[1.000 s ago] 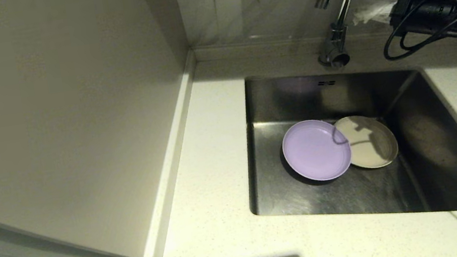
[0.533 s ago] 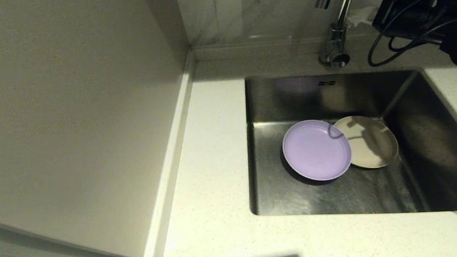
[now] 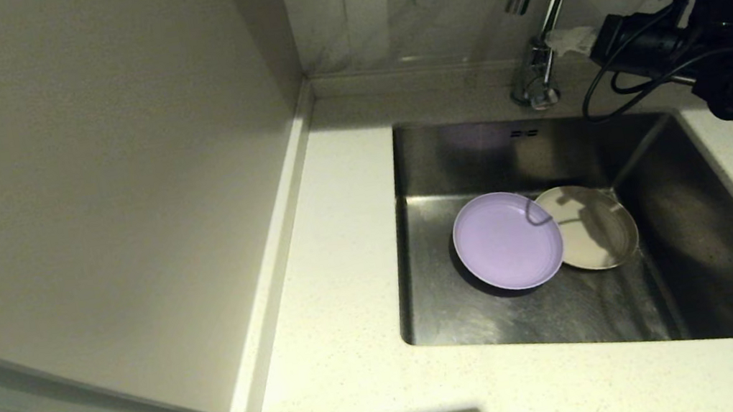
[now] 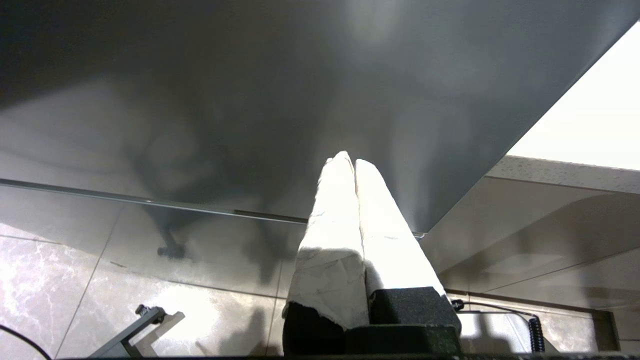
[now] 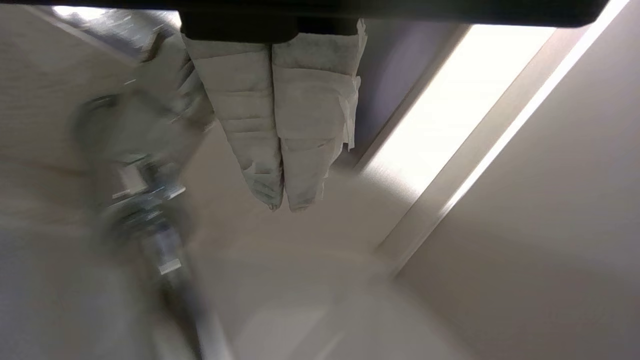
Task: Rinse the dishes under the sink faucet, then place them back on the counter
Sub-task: Turn on the faucet
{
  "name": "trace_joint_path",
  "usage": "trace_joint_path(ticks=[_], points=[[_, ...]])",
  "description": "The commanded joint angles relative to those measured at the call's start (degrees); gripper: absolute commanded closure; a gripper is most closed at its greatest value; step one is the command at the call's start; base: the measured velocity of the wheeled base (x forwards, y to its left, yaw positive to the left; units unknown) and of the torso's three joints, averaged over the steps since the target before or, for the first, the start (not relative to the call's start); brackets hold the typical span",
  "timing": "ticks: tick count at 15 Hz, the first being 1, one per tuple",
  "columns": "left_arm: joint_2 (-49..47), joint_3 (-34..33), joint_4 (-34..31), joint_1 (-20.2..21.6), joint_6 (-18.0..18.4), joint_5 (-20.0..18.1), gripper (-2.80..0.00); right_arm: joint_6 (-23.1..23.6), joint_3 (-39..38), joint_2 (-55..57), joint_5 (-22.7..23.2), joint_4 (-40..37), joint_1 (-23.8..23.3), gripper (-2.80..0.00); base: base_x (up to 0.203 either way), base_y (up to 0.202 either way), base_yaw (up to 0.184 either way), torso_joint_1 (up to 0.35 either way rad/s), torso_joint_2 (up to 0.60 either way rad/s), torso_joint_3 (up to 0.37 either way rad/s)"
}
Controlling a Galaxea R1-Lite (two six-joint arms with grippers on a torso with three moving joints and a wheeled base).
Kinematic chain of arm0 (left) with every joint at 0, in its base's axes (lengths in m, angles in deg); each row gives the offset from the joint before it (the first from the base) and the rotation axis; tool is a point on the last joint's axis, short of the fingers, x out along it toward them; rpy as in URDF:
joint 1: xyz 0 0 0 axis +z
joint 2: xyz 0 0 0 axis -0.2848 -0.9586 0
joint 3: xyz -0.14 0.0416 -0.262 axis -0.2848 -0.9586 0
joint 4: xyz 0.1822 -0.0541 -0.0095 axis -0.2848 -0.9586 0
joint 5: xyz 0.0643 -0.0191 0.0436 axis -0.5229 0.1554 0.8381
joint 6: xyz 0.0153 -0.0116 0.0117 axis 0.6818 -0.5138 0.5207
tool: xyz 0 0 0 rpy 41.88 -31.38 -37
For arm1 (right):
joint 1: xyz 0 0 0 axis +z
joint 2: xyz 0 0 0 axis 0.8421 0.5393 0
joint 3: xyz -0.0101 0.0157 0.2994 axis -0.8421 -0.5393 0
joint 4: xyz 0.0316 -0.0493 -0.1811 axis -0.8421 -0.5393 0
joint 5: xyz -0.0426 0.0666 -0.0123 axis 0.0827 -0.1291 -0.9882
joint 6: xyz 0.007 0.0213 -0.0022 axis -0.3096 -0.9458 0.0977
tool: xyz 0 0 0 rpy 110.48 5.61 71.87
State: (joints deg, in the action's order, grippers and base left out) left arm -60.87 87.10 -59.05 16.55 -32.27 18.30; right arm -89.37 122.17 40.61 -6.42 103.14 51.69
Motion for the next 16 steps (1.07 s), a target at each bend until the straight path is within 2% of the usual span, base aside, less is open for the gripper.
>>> trace_joint_path(ticks=[1, 3, 4, 11, 13, 15, 16], points=[[0.09, 0.00, 0.02, 0.00, -0.03, 0.03, 0.00, 0.27, -0.10, 0.31, 7.33, 0.10, -1.51, 0.00, 0.000, 0.000, 0.000, 0.000, 0.00, 0.000], [0.09, 0.00, 0.02, 0.00, -0.03, 0.03, 0.00, 0.40, -0.11, 0.32, 11.29, 0.10, -2.77, 0.00, 0.000, 0.000, 0.000, 0.000, 0.00, 0.000], [0.09, 0.00, 0.02, 0.00, -0.03, 0.03, 0.00, 0.39, -0.11, 0.32, 11.72, 0.10, -2.94, 0.00, 0.000, 0.000, 0.000, 0.000, 0.00, 0.000], [0.09, 0.00, 0.02, 0.00, -0.03, 0.03, 0.00, -0.14, -0.20, 0.67, 11.45, 1.24, -2.94, 0.00, 0.000, 0.000, 0.000, 0.000, 0.00, 0.000], [0.09, 0.00, 0.02, 0.00, -0.03, 0.03, 0.00, -0.28, -0.11, 0.51, 9.20, 2.43, -2.94, 0.00, 0.000, 0.000, 0.000, 0.000, 0.00, 0.000], [0.09, 0.00, 0.02, 0.00, -0.03, 0.03, 0.00, -3.72, -0.11, 0.60, 7.13, 6.42, -2.99, 0.00, 0.000, 0.000, 0.000, 0.000, 0.00, 0.000], [0.09, 0.00, 0.02, 0.00, -0.03, 0.03, 0.00, -6.96, -0.11, 0.65, 6.63, 9.95, -3.12, 0.00, 0.000, 0.000, 0.000, 0.000, 0.00, 0.000]])
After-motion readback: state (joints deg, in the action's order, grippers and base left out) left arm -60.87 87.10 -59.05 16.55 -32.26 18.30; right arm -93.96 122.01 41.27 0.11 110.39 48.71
